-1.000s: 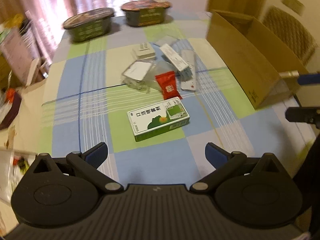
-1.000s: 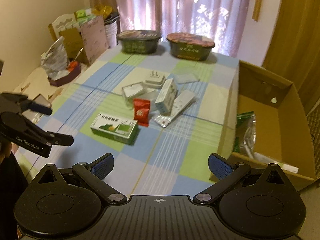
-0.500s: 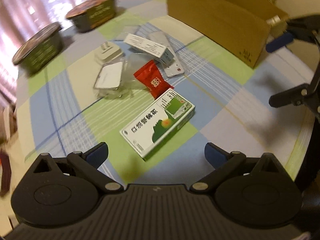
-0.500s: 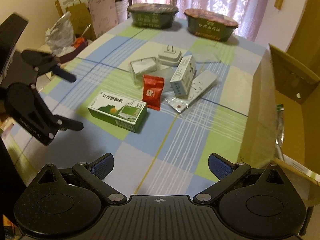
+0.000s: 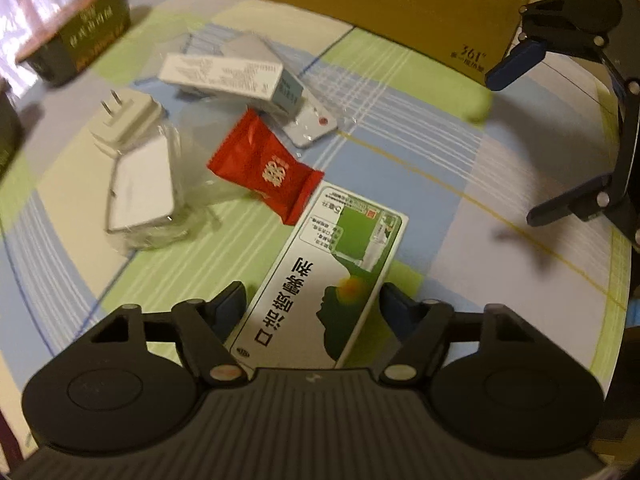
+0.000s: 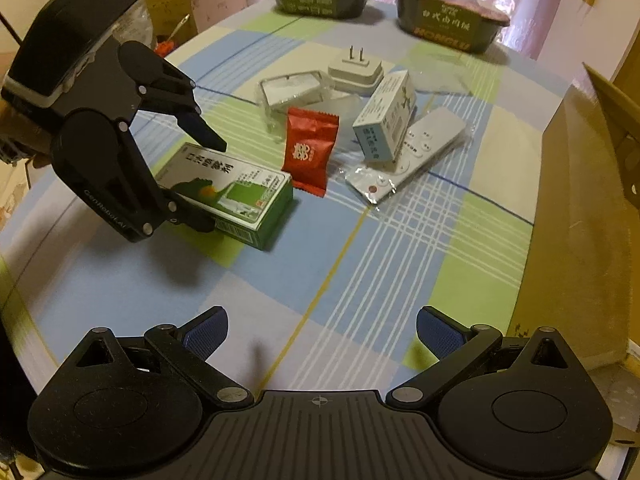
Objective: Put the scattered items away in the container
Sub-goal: 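Grasp the green-white medicine box with the left tool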
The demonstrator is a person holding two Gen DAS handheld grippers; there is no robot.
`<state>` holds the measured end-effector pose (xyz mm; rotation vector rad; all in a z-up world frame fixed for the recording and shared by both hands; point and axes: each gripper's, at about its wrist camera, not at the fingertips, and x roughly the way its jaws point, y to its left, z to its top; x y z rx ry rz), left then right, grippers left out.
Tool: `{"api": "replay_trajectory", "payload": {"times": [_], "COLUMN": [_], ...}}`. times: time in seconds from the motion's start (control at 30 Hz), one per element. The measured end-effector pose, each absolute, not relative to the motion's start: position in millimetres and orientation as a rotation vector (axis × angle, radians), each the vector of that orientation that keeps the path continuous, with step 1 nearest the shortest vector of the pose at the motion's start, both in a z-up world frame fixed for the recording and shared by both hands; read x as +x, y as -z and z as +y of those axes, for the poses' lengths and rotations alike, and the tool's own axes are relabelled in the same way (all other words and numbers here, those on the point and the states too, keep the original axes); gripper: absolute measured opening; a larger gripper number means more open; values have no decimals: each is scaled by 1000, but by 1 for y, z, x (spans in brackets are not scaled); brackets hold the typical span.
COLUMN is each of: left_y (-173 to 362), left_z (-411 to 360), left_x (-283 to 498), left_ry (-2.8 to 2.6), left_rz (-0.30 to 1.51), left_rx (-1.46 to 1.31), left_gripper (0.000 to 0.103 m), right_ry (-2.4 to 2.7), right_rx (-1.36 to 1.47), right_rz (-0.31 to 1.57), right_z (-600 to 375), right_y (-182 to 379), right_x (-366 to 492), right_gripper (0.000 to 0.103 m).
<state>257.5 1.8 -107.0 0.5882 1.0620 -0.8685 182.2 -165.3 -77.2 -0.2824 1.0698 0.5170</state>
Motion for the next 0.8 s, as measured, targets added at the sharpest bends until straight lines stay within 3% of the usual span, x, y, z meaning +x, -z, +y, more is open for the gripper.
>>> {"api": "replay_trajectory", "payload": {"times": [0.13, 0.5, 0.57, 0.8], "left_y": [107, 102, 105, 98], "left_z": [5, -8, -12, 7], "left_x": [250, 241, 246, 242], "left_ry": [860, 799, 801, 711], "left_rz": [1126, 1111, 1112, 1134], "left_rx": [552, 521, 510, 472], "left_gripper": [56, 57, 51, 51], "right_ry": [-508, -483, -476, -463], "right_rx": [-278, -264, -254, -177], "right_rz": [1070, 1052, 1054, 1009], "right_z": [-167, -167, -168, -157], "right_y": [81, 81, 81, 81], "right_x": [186, 187, 188, 203], "right_gripper": [103, 103, 103, 103]}}
